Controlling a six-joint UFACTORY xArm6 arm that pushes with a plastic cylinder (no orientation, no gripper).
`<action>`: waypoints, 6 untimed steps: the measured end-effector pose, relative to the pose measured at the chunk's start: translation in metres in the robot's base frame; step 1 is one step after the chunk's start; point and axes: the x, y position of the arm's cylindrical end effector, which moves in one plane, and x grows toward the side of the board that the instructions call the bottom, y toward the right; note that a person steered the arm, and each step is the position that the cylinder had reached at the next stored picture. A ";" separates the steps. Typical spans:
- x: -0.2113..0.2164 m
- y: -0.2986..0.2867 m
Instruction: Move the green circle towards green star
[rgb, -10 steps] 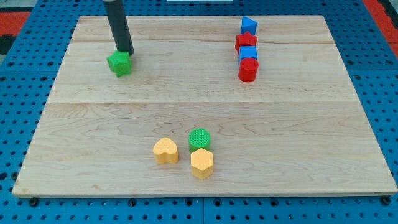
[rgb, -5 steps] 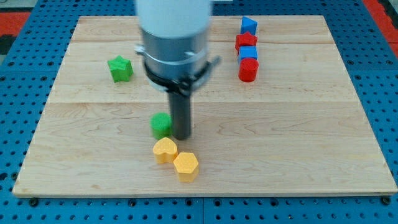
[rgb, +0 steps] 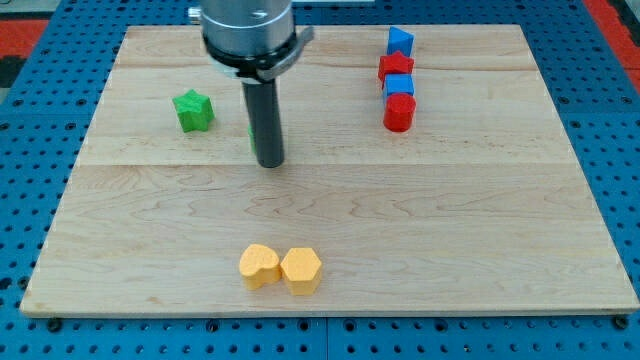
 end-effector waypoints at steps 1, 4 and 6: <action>-0.036 0.011; -0.063 -0.031; -0.057 0.051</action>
